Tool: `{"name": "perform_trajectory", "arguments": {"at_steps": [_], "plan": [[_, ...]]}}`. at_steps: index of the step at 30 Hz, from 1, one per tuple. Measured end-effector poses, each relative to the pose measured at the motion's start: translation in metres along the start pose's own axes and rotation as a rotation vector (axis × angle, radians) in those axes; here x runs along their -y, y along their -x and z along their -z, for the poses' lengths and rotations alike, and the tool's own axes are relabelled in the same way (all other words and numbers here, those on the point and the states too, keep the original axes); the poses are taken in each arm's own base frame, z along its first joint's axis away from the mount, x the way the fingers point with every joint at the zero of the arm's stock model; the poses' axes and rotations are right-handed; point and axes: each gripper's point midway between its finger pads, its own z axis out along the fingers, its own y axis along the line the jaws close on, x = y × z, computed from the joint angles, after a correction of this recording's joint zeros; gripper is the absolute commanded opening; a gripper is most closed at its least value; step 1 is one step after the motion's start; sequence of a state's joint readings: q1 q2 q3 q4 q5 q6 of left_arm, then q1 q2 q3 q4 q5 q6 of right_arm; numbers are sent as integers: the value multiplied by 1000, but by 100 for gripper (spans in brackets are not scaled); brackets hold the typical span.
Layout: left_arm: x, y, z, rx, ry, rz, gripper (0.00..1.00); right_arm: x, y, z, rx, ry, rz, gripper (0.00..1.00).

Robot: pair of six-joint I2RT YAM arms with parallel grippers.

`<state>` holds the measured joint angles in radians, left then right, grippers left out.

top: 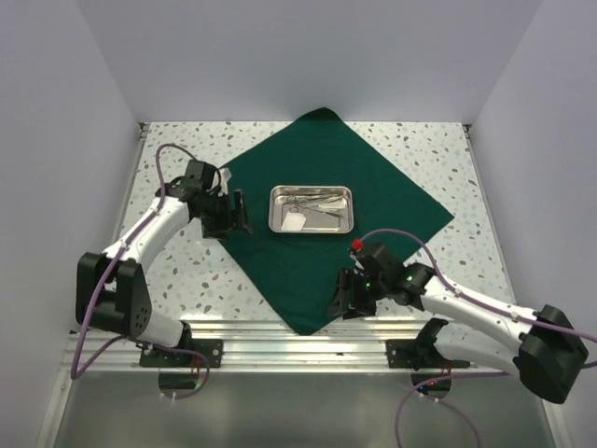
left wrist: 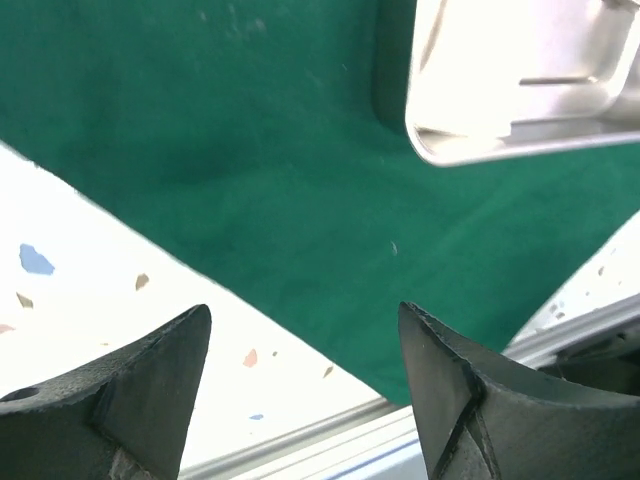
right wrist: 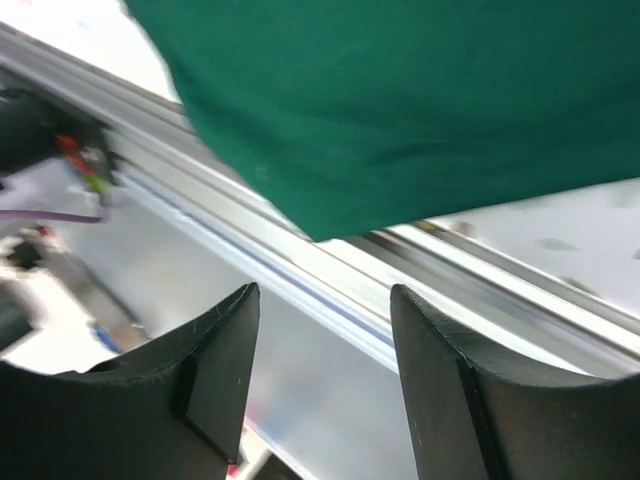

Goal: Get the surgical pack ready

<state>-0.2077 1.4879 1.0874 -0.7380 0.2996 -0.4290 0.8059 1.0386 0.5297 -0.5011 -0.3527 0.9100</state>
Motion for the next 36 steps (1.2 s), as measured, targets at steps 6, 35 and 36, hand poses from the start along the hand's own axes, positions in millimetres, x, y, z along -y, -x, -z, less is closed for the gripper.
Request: {"name": "perform_trajectory", "arguments": {"at_steps": [6, 35, 36], "plan": [[8, -11, 31, 65, -32, 16, 79, -14, -10, -21, 39, 93, -101, 56], [10, -39, 66, 87, -47, 45, 79, -19, -27, -74, 75, 53, -234, 0], [10, -39, 66, 87, -46, 45, 79, -21, -25, -74, 84, 58, -233, 0]]}}
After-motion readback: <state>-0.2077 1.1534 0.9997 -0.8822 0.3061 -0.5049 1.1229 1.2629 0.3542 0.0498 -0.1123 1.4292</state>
